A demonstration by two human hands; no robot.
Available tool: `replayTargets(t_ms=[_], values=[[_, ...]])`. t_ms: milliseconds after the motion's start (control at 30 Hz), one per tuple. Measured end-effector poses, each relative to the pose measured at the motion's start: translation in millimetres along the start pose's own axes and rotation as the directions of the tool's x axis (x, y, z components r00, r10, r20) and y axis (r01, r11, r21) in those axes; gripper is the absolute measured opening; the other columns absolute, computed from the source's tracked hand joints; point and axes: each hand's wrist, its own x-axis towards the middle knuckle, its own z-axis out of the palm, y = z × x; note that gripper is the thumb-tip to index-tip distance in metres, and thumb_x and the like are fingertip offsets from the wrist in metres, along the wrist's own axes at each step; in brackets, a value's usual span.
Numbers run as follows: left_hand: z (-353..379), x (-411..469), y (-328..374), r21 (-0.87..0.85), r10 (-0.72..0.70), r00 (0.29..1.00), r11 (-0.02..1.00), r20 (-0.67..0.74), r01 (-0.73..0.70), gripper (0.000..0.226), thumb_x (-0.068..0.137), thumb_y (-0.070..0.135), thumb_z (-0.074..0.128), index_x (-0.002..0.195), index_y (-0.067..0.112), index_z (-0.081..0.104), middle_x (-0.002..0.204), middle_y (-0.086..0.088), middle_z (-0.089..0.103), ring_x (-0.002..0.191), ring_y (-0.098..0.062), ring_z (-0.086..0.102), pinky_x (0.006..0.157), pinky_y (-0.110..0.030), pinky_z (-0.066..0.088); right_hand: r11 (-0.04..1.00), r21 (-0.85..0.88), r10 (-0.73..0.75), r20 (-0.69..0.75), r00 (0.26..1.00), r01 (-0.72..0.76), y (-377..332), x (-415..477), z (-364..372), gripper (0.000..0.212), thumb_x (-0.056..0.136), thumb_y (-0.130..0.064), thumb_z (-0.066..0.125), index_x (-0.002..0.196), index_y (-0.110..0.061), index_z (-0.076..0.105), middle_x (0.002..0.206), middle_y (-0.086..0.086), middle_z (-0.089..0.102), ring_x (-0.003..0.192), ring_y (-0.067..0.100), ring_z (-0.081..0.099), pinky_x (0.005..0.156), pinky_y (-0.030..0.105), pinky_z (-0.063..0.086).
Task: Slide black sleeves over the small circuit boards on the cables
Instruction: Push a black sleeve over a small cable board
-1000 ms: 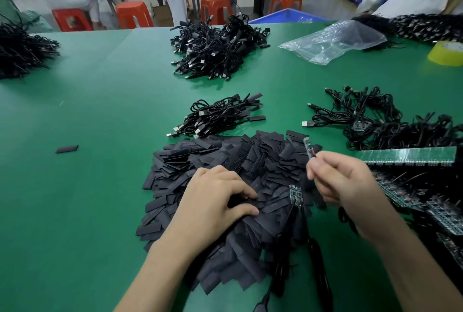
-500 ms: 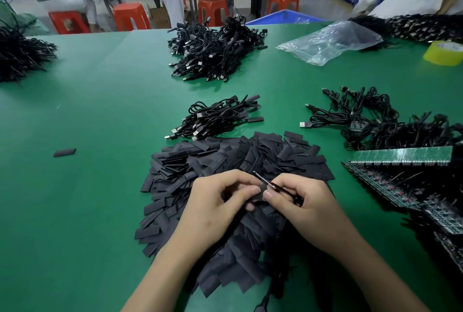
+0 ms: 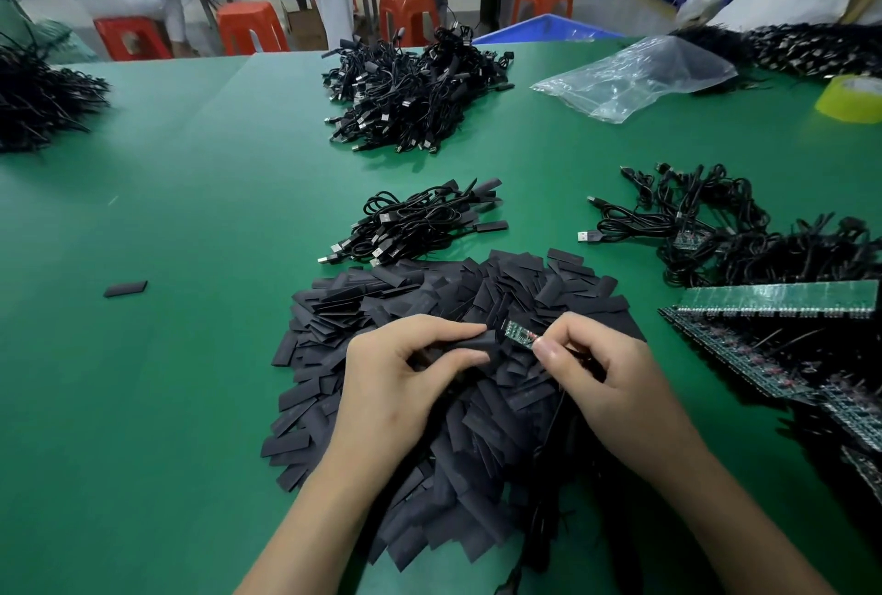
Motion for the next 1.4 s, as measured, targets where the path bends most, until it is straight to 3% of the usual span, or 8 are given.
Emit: replayTargets(t_ms=[333,467,533,667,933,1067,1200,1400], values=[[0.3,-0.5,-4.7,-0.029,-0.014,1.000,0.999,0.011,0.014,0.017,0.078,0.019,0.086,0.094,0.026,0.083,0.084,0.020,0.076,0.072,0.004,0.067,0.070,-0.007,0.044,0.999,-0.045,-0.011,0.084,0.996,0.014,0.4,-1.2,0.9,0.028,0.096,-0.040,0.055,0.076,-0.020,0.055,0.061,0.011,0.044,0.056,0.026,0.040,0.055,0.037,0.031],[-0.2,-0.4,-6.1,0.029,0.019,1.000,0.999,0.017,-0.020,0.019,0.079,0.020,0.086,0.097,0.026,0.083,0.091,0.019,0.077,0.087,-0.002,0.072,0.078,-0.017,0.053,0.997,-0.074,-0.016,0.111,0.994,0.024,2.3,-1.6,1.5,0.028,0.096,-0.041,0.055,0.076,-0.020,0.055,0.061,0.010,0.045,0.054,0.016,0.038,0.054,0.036,0.031],[-2.2,0.8,-6.4,0.093,0.070,0.997,0.993,0.044,-0.074,0.019,0.080,0.025,0.085,0.099,0.026,0.083,0.094,0.019,0.077,0.091,-0.001,0.072,0.083,-0.029,0.057,0.996,-0.085,-0.015,0.125,0.992,0.026,3.3,-1.6,0.8,0.028,0.096,-0.042,0.055,0.077,-0.021,0.055,0.061,0.009,0.045,0.054,0.009,0.036,0.053,0.030,0.028],[-9.3,3.8,-9.4,0.161,0.140,0.979,0.973,0.150,-0.164,0.021,0.082,0.029,0.084,0.103,0.027,0.082,0.099,0.019,0.075,0.097,-0.002,0.070,0.087,-0.043,0.055,0.993,-0.113,-0.006,0.152,0.988,0.024,4.8,-0.6,0.2,0.026,0.095,-0.044,0.056,0.078,-0.023,0.056,0.060,0.008,0.045,0.053,0.008,0.035,0.052,0.025,0.026],[-12.4,2.4,-12.3,0.263,0.174,0.964,0.938,0.203,-0.224,0.020,0.086,0.032,0.082,0.106,0.033,0.079,0.102,0.022,0.073,0.096,-0.002,0.066,0.088,-0.034,0.050,0.995,-0.102,0.008,0.195,0.981,0.012,7.3,-2.0,0.1,0.026,0.100,-0.033,0.064,0.077,-0.021,0.058,0.058,-0.001,0.045,0.054,0.005,0.036,0.053,0.027,0.028],[-11.3,2.3,-13.1,0.192,0.165,0.968,0.961,0.189,-0.201,0.020,0.086,0.028,0.082,0.107,0.029,0.080,0.102,0.019,0.073,0.099,-0.003,0.068,0.089,-0.036,0.055,0.994,-0.107,0.010,0.197,0.980,0.011,5.1,-1.9,2.2,0.028,0.100,-0.036,0.063,0.077,-0.021,0.058,0.062,0.007,0.049,0.055,0.007,0.036,0.055,0.030,0.030],[-9.7,2.2,-9.6,0.169,0.193,0.958,0.958,0.213,-0.231,0.020,0.086,0.032,0.080,0.105,0.026,0.080,0.102,0.019,0.074,0.099,0.002,0.068,0.089,-0.032,0.055,0.994,-0.109,0.003,0.199,0.980,0.019,5.5,-2.3,2.1,0.029,0.097,-0.041,0.061,0.079,-0.019,0.059,0.062,0.008,0.049,0.055,0.007,0.036,0.054,0.027,0.029],[-12.6,4.6,-8.1,0.069,0.171,0.947,0.978,0.270,-0.196,0.022,0.082,0.025,0.085,0.104,0.022,0.082,0.099,0.016,0.076,0.094,-0.006,0.072,0.083,-0.026,0.056,0.998,-0.062,0.013,0.184,0.983,-0.002,8.9,-0.2,-0.3,0.026,0.096,-0.043,0.059,0.081,-0.021,0.061,0.060,0.003,0.046,0.055,0.004,0.036,0.052,0.023,0.028]])
